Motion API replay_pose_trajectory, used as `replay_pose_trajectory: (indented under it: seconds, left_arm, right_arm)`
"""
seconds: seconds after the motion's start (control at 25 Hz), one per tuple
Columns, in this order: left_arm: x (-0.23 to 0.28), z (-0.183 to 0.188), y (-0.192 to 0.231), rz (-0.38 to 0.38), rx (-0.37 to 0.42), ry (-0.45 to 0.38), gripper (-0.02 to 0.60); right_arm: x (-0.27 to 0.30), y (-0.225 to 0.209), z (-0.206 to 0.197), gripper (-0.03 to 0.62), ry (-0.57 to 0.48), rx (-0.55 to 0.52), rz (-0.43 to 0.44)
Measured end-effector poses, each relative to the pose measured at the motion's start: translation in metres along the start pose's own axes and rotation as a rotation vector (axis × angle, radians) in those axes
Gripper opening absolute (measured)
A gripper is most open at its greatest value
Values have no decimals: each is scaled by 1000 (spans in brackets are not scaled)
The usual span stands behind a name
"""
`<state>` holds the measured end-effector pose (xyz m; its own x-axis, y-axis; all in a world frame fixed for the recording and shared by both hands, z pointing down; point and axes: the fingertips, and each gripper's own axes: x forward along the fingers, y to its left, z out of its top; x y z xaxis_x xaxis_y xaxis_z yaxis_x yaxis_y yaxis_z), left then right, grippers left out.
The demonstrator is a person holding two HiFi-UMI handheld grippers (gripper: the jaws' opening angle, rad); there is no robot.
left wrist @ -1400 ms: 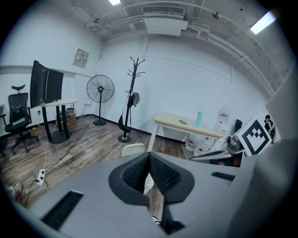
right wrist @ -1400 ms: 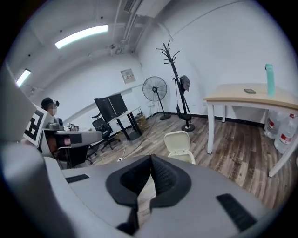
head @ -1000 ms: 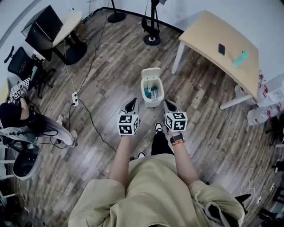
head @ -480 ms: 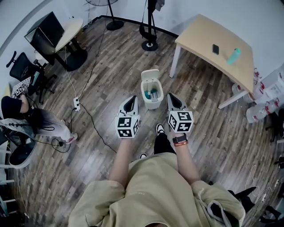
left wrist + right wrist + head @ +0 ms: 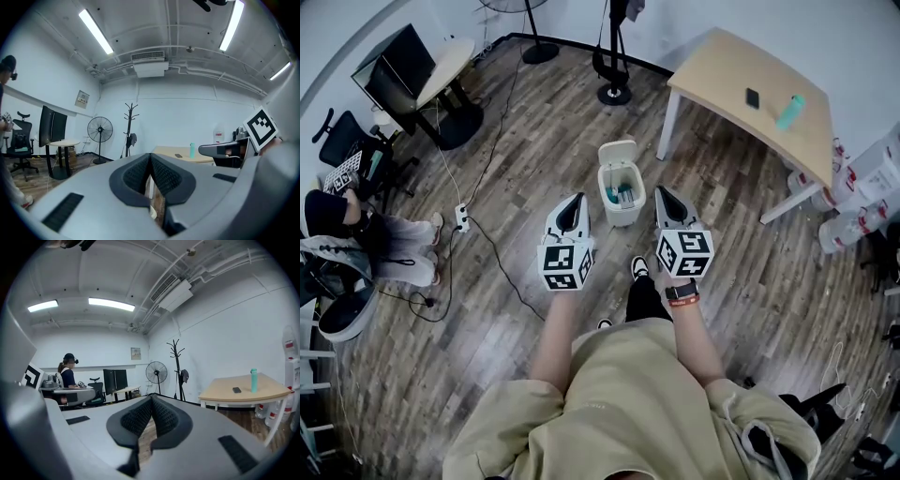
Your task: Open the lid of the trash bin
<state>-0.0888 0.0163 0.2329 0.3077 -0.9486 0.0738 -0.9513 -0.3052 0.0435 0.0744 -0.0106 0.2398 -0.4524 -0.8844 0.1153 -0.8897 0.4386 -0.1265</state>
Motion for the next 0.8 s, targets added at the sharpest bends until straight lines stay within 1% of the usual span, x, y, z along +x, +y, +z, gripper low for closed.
replay_pose_trajectory:
  seconds: [0.2, 0.4, 0.52, 0.6, 0.68, 0.8]
  left_arm:
    - [2, 0, 1, -9, 10, 0, 23]
    - [15, -1, 7, -16, 4, 0, 23]
    - [34, -7, 14, -10, -3, 6, 23]
    - [55, -11, 23, -6, -11, 4, 23]
    - [79, -14, 33, -23, -15, -27, 23]
    - [110, -20, 58, -59, -28, -97, 23]
  right_arm:
    - [3, 4, -4, 12, 2, 11, 3]
    - [18, 5, -8, 12, 13, 3, 11]
    - [38, 2, -14, 12, 29, 6, 36]
    - [60, -5, -20, 14, 47, 23, 63]
    - [89, -15, -28, 14, 73, 38, 87]
    - [136, -30, -45, 14, 116, 32, 117]
